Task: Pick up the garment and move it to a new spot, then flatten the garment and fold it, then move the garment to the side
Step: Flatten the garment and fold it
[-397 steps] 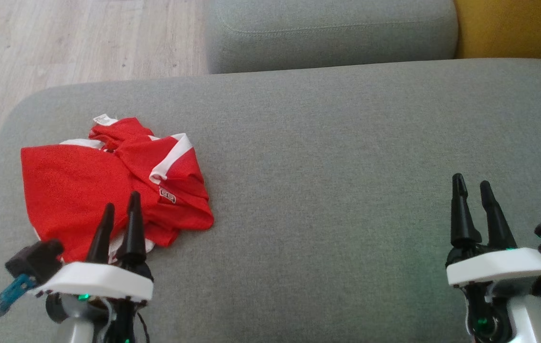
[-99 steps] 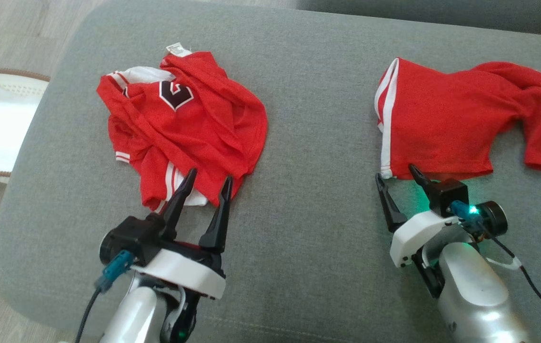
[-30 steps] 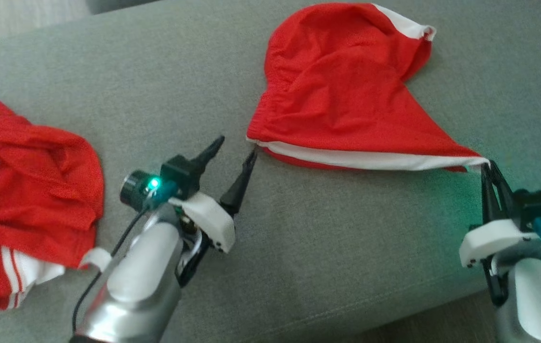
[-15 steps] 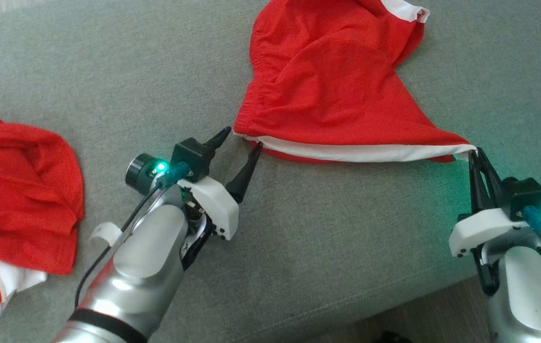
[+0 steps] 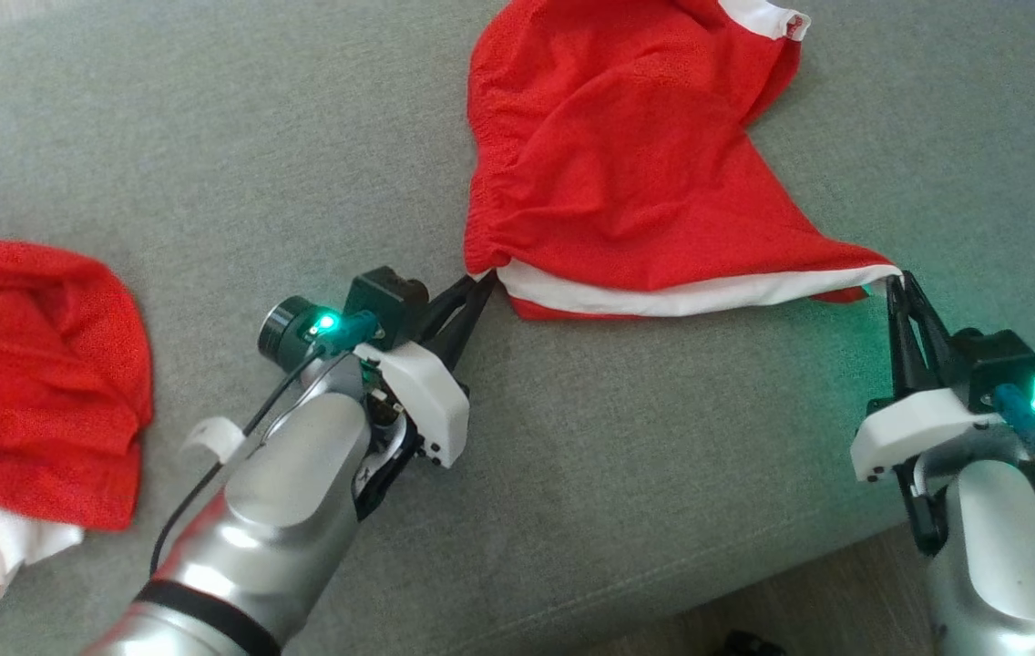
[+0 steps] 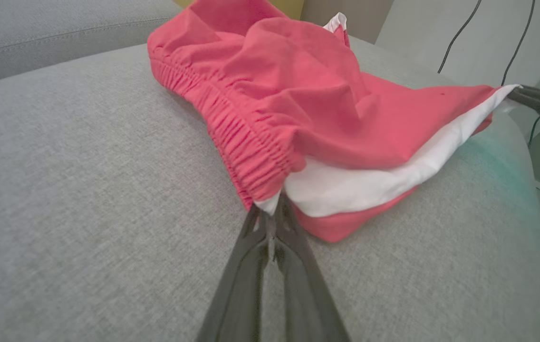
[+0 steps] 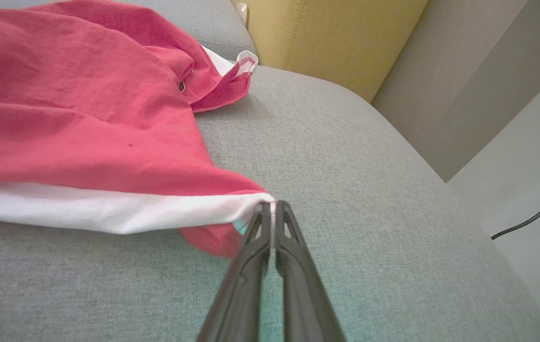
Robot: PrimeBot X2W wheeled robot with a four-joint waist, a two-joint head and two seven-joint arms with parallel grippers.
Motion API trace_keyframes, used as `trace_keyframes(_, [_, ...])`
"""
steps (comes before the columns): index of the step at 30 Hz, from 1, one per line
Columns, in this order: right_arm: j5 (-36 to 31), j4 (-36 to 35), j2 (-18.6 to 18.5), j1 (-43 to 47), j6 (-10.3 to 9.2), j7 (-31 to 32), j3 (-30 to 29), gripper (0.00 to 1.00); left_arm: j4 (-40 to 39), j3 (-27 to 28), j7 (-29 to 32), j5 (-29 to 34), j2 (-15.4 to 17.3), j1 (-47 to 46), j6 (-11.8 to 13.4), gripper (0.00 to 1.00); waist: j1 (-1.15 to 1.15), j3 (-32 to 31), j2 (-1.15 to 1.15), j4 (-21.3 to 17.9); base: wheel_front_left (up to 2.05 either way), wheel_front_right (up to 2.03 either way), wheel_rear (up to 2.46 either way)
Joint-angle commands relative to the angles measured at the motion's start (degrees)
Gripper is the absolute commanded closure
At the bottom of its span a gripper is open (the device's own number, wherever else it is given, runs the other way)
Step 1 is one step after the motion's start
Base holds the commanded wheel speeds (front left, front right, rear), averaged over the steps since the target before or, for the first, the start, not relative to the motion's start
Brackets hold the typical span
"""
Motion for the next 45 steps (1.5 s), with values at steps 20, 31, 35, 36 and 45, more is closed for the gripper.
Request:
trace_keyframes(20, [1.16, -7.31, -4.88, -6.08, -0.05, -2.43, 6.74, 1.0, -12.09, 6.3, -0.35, 2.13, 6.68, -0.48, 0.07, 1.0, 0.0, -7.94, 0.0, 5.17, 0.0, 0.0, 0.0])
trace_keyframes(31, [4.8, -11.36, -14.45, -19.81, -0.05, -0.01, 17.54, 1.0, -17.26, 5.61, 1.63, -0.36, 14.96, -13.35, 0.07, 1.0, 0.0, -15.5, 0.0, 8.22, 0.0, 0.0, 0.0])
trace_keyframes(35, [6.55, -13.53, -16.7, -22.45, -0.05, 1.4, 19.76, 1.0, -19.66, 7.71, 3.37, -1.83, 16.72, -14.82, 0.84, 1.0, 0.0, -17.93, 0.0, 8.92, 0.0, 0.0, 0.0])
trace_keyframes(36, [7.17, -14.26, -17.22, -22.6, -0.05, 1.95, 19.89, 1.0, -20.57, 8.22, 3.84, -2.2, 17.18, -14.75, 1.26, 1.0, 0.0, -18.3, 0.0, 9.12, 0.0, 0.0, 0.0])
trace_keyframes(45, [13.54, -24.49, -22.53, -16.28, -0.05, 9.62, 21.95, 1.0, -33.54, 9.44, 12.72, -5.98, 22.58, -8.1, 3.56, 1.0, 0.0, -18.82, 0.0, 10.31, 0.0, 0.0, 0.0])
